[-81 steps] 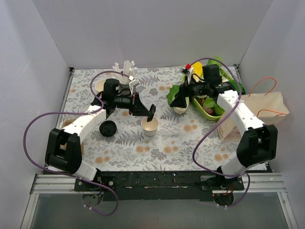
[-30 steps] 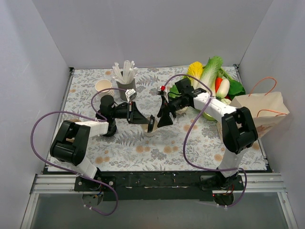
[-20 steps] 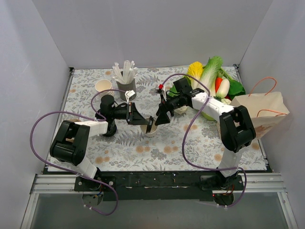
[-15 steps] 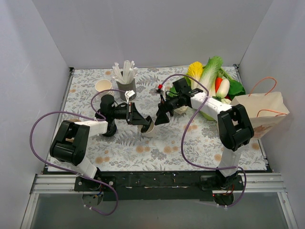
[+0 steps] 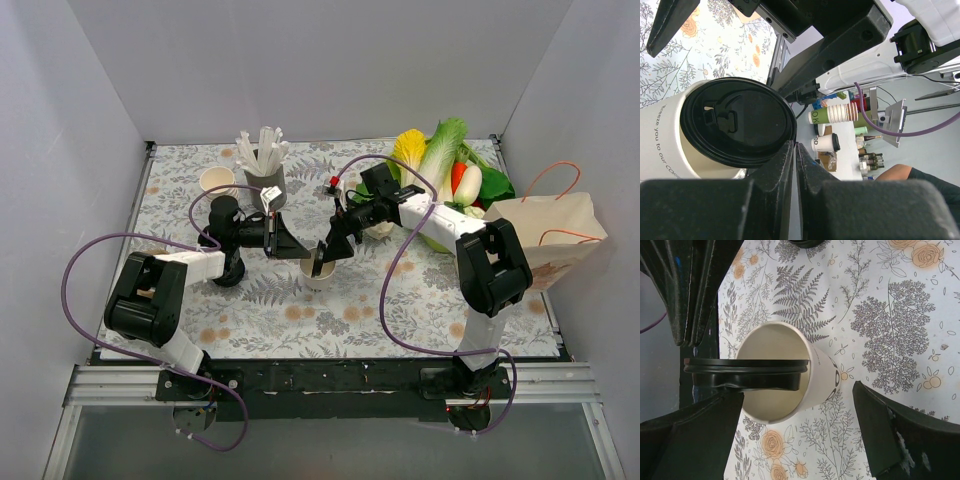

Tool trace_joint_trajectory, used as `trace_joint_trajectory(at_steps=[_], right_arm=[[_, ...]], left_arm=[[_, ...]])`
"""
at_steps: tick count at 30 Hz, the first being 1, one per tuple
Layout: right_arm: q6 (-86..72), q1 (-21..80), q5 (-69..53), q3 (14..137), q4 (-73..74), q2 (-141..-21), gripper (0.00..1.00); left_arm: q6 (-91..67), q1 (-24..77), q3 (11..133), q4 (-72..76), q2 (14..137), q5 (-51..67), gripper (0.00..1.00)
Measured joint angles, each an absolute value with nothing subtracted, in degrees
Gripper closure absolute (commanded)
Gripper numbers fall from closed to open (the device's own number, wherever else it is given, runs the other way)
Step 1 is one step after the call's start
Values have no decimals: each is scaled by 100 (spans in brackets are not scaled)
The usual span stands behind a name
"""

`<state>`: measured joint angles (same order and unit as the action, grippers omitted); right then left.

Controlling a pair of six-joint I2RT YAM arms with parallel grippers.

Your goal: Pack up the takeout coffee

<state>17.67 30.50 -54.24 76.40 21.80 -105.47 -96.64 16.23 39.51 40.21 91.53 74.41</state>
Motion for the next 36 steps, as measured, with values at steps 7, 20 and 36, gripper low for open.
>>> trace_joint_trajectory(at_steps=[7,20,36], right_arm=[[1691,3052,-5448,7640,2145,-10547,3],[1525,3148,-5435,7640,2075,-10547,3],[1389,3273,-5343,7640,2034,-10538,3]], left_arm=[[-9485,1623,4023,3682,9142,7437,69],[-8624,1586,4327,2519,8866,7126,51],[-7391,1586,4654,1007,8665,6333,52]])
